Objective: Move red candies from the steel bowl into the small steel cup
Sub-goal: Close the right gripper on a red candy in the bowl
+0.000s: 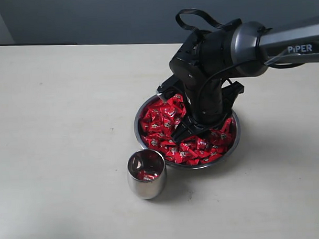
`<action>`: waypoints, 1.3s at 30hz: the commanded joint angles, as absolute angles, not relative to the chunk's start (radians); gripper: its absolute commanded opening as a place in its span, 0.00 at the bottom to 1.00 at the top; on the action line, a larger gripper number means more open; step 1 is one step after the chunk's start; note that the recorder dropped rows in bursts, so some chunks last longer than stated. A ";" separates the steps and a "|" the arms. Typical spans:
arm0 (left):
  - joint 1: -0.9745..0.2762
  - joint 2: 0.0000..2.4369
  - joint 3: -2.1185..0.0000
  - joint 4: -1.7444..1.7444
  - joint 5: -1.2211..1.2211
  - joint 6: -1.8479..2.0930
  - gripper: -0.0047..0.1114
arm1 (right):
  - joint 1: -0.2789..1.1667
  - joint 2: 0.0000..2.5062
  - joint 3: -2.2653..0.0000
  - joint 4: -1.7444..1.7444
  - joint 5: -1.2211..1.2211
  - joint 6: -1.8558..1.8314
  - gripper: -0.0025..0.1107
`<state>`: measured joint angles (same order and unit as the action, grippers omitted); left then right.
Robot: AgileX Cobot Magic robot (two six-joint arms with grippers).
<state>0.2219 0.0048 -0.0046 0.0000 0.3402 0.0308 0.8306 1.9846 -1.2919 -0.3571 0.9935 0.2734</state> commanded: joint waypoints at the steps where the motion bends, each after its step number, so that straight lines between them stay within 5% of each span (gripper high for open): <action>1: 0.217 0.000 0.000 -0.006 0.330 0.029 0.04 | 0.826 1.984 -1.291 -0.357 0.983 0.272 0.35; 26: 0.217 0.000 0.000 -0.006 0.330 0.029 0.04 | 0.826 2.017 -1.291 -0.370 0.995 0.273 0.35; 35: 0.217 0.000 0.000 -0.006 0.330 0.029 0.04 | 0.826 2.017 -1.291 -0.370 0.995 0.273 0.02; 39: 0.217 0.000 0.000 -0.006 0.330 0.029 0.04 | 0.826 2.017 -1.291 -0.372 1.002 0.273 0.02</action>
<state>0.2219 0.0048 -0.0046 0.0000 0.3402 0.0308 0.8306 2.0166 -1.2919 -0.3605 0.9950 0.2734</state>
